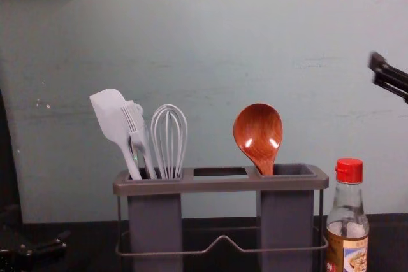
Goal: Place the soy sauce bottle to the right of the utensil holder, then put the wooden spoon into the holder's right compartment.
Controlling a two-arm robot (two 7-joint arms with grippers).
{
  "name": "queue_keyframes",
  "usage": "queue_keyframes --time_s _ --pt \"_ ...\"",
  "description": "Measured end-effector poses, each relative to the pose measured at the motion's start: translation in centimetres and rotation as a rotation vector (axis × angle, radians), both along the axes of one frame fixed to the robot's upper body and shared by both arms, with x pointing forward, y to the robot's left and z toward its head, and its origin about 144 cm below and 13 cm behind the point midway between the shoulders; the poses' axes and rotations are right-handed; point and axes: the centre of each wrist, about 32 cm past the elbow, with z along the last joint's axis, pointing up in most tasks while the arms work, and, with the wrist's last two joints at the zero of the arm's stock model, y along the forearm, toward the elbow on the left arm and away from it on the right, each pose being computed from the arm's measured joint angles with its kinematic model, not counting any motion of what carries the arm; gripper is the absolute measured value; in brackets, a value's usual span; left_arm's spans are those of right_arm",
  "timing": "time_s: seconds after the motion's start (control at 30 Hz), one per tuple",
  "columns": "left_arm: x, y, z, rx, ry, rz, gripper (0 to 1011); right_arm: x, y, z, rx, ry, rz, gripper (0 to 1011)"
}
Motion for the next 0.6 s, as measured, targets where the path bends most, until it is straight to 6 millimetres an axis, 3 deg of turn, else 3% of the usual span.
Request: queue_keyframes --time_s 0.37,0.6 --pt "0.0 0.0 0.0 0.000 0.000 0.000 1005 -1.8 -1.2 -0.7 0.030 0.195 -0.098 1002" --pt "0.0 0.0 0.0 0.000 0.000 0.000 1005 -3.4 -1.1 -2.6 0.021 0.350 -0.112 1002"
